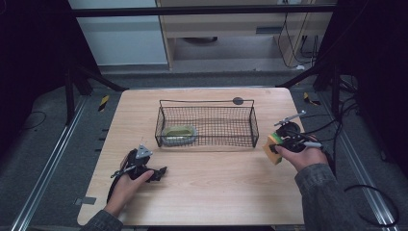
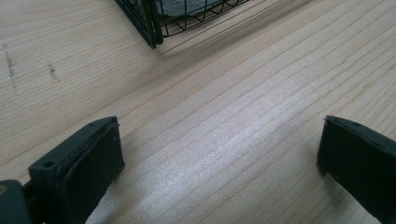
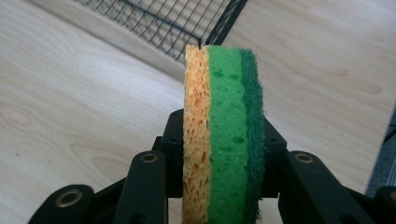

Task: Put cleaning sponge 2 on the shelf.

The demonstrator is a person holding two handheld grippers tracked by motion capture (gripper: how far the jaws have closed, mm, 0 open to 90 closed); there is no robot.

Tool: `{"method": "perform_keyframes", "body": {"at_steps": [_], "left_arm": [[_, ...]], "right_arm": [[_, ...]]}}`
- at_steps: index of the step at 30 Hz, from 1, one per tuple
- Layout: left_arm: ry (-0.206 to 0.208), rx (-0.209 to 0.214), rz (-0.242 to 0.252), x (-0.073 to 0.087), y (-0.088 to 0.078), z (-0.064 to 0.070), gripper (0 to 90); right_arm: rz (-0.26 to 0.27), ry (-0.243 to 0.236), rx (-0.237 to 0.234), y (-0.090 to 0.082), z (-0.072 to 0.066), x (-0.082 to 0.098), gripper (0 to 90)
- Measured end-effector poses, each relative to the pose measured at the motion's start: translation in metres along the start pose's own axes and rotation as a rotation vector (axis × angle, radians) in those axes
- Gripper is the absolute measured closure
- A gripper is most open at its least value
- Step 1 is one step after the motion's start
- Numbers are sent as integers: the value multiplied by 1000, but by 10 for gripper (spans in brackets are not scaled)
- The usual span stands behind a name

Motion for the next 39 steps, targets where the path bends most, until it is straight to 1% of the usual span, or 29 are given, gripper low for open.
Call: {"method": "perform_keyframes", "body": {"at_steps": [4, 5, 7, 9, 13, 15, 16, 17, 18, 22, 23, 25, 27, 28, 29, 32, 34, 38, 39], "left_arm": [[1, 0, 0, 0, 0, 0, 0], [1, 0, 0, 0, 0, 0, 0], [1, 0, 0, 0, 0, 0, 0], [1, 0, 0, 0, 0, 0, 0], [1, 0, 0, 0, 0, 0, 0], [1, 0, 0, 0, 0, 0, 0], [1, 0, 0, 0, 0, 0, 0], [0, 1, 0, 0, 0, 0, 0], [1, 0, 0, 0, 0, 0, 0], [0, 1, 0, 0, 0, 0, 0], [1, 1, 0, 0, 0, 0, 0], [-7, 3, 4, 0, 0, 0, 0], [-7, 3, 4, 0, 0, 1, 0], [-7, 2, 4, 0, 0, 1, 0], [-3, 1, 4, 0, 0, 0, 0], [-3, 2, 4, 0, 0, 0, 0], [-3, 1, 4, 0, 0, 0, 0], [-4, 2, 4, 0, 0, 0, 0], [-4, 2, 4, 0, 0, 0, 0]], "right_arm": [[23, -4, 21, -7, 10, -8, 643], [23, -4, 21, -7, 10, -8, 643], [41, -2, 33, -12, 16, -14, 643], [50, 0, 34, -15, 18, -17, 643], [62, -12, 44, -21, 22, -25, 644], [65, -12, 48, -22, 23, -27, 644], [73, -15, 49, -24, 23, -32, 644], [73, -15, 49, -24, 23, -32, 644], [79, -23, 52, -26, 24, -36, 644], [87, -31, 63, -28, 25, -43, 644], [91, -35, 65, -29, 25, -47, 644], [94, -36, 67, -30, 26, -50, 645], [104, -41, 76, -32, 28, -57, 645], [104, -41, 76, -32, 28, -57, 645], [116, -41, 76, -34, 28, -62, 645], [122, -43, 79, -37, 28, -66, 645], [134, -50, 80, -40, 28, -73, 645], [149, -54, 79, -41, 28, -80, 646], [155, -57, 78, -41, 27, -84, 646]]}}
Point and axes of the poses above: each handheld gripper's, and its own axes: y roughly forward along the jaws, x roughly out of its underside, z roughly to its right, the point moved 2 cm from there along y, roughly forward along the jaws, and after that the axes turned 6 degrees about -y, right-handed, at the moved point
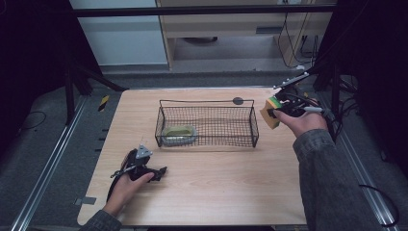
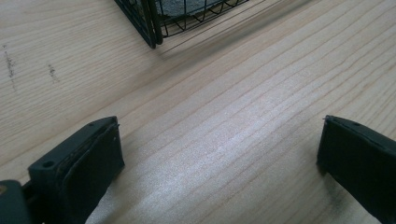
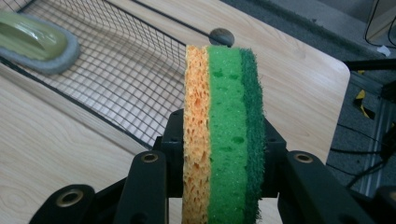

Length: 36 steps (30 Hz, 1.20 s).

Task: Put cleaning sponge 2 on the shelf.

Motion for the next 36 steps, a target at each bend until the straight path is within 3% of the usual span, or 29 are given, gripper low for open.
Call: {"method": "perform_keyframes", "body": {"at_steps": [9, 15, 24, 36], "left_arm": [[0, 1, 0, 0, 0, 0, 0], [3, 2, -3, 0, 0, 0, 0], [5, 4, -2, -1, 0, 0, 0], [5, 5, -2, -1, 1, -1, 0]], "right_arm": [[5, -21, -26, 16, -11, -18, 646], [-23, -54, -49, 45, -22, -33, 645], [-43, -62, -76, 80, -21, -42, 645], [-40, -27, -105, 99, -13, -36, 646]]}}
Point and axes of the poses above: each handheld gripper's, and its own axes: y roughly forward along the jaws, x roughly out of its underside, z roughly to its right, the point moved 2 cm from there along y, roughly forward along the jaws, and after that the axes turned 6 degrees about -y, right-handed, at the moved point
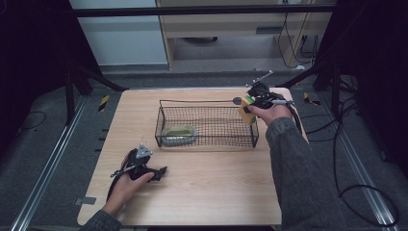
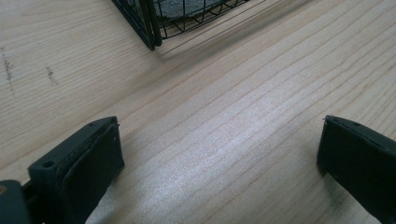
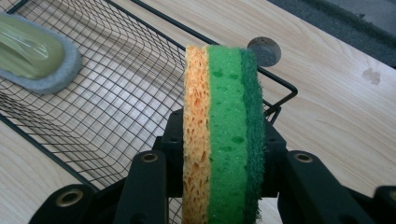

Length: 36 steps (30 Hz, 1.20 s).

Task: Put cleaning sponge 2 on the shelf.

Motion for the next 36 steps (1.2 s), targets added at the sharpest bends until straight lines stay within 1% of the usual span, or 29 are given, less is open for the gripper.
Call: {"method": "perform_keyframes", "body": {"at_steps": [1, 6, 9, 20, 33, 36], "left_arm": [[0, 0, 0, 0, 0, 0, 0], [0, 0, 0, 0, 0, 0, 0], [0, 0, 0, 0, 0, 0, 0], [2, 1, 0, 0, 0, 0, 0], [3, 3, 1, 0, 1, 0, 0], [3, 2, 2, -1, 1, 0, 0]], "right_arm": [[0, 5, -4, 4, 1, 2, 645], [0, 4, -14, 10, 2, 3, 645], [-2, -3, -9, 14, 3, 3, 645], [-24, -4, -6, 27, 6, 8, 645], [-35, -5, -6, 38, 7, 10, 644], [-46, -8, -3, 41, 6, 12, 644]]}}
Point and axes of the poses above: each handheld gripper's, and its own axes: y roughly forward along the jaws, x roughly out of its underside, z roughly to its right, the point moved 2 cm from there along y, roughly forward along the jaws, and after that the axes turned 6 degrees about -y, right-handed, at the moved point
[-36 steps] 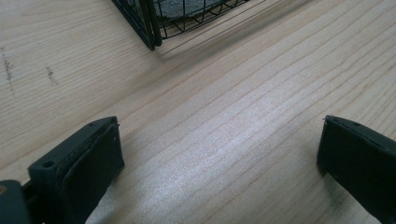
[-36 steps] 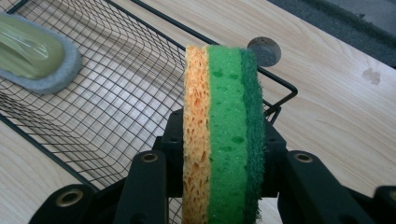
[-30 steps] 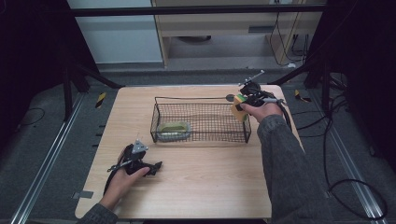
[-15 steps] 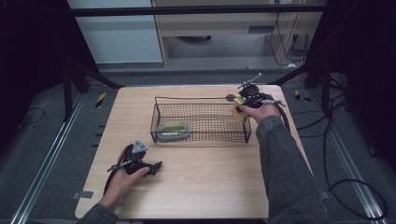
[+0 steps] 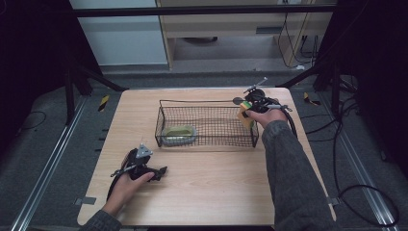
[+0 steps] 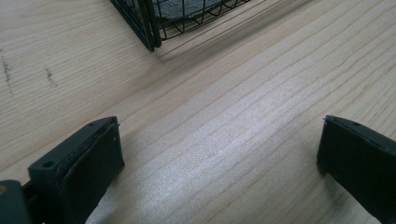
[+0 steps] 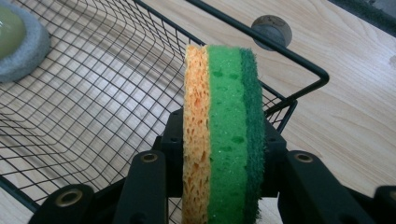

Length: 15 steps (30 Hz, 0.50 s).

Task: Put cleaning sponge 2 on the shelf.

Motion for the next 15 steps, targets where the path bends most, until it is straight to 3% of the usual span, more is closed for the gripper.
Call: {"method": "perform_keyframes", "body": {"at_steps": [15], "left_arm": [[1, 0, -1, 0, 0, 0, 0]], "right_arm": [[-26, -21, 15, 11, 1, 1, 642]]}}
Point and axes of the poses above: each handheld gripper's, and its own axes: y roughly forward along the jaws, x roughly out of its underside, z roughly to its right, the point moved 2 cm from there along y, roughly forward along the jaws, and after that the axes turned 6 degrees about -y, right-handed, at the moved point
